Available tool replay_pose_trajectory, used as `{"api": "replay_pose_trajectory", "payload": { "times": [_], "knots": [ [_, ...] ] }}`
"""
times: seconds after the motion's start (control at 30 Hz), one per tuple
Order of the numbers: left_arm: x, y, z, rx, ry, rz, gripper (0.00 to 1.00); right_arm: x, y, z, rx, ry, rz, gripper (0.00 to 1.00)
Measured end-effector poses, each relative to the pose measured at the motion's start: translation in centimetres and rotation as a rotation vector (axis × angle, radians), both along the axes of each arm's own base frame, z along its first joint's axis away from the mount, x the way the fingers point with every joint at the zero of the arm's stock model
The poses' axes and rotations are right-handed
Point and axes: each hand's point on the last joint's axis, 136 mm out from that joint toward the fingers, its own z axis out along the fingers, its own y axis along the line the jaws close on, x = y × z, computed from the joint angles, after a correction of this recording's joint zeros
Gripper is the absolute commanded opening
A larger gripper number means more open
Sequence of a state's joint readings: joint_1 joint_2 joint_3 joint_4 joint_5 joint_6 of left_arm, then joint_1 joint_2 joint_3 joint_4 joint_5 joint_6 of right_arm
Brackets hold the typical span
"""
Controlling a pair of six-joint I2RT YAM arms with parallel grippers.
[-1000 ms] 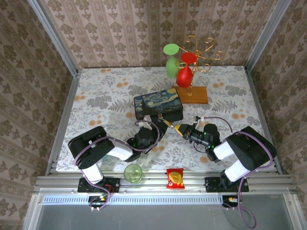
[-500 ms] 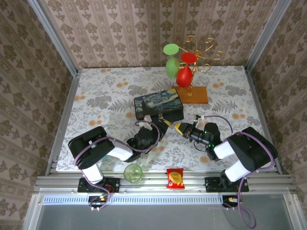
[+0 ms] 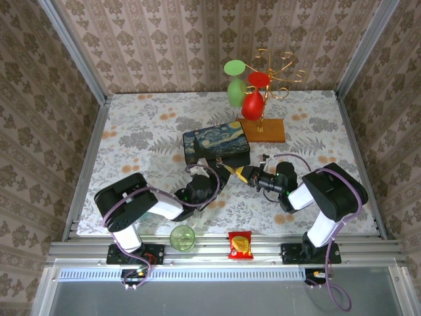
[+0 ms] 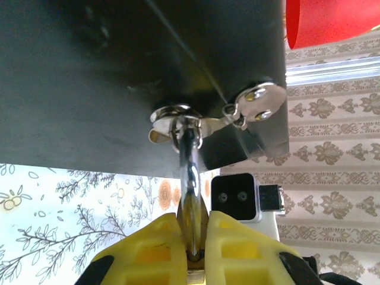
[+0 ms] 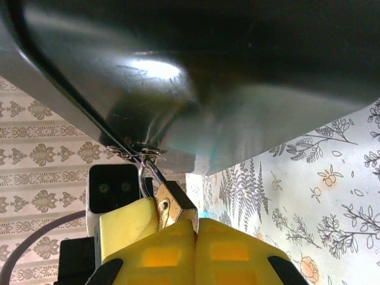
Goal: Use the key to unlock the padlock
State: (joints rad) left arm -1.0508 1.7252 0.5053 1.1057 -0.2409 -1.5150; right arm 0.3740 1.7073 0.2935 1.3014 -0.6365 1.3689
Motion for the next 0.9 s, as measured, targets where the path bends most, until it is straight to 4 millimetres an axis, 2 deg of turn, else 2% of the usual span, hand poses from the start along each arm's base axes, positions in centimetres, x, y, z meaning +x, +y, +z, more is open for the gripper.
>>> {"api": "replay_pose_trajectory", "payload": {
  "times": [0.27, 0.37, 0.5, 0.9],
  "knots": [
    [0.6, 0.1, -1.9, 0.009, 0.024, 0.019, 0.0, 0.2, 0.2, -1.9, -0.054, 0.046, -0.044, 0.0],
    [0.4, 0.1, -2.3, 0.029, 0.031, 0.009, 0.05, -0.1, 0.1, -2.4, -0.087, 0.036, -0.06, 0.0],
    [0.0, 0.2, -2.9, 0.091, 0.029, -0.02, 0.0, -0.9, 0.3, -3.1, -0.161, 0.015, -0.082, 0.0],
    [-1.1, -0.8, -2.4, 0.105, 0.006, -0.113, 0.04, -2.8, -1.1, -2.1, -0.455, -0.123, -0.157, 0.0]
  ]
}}
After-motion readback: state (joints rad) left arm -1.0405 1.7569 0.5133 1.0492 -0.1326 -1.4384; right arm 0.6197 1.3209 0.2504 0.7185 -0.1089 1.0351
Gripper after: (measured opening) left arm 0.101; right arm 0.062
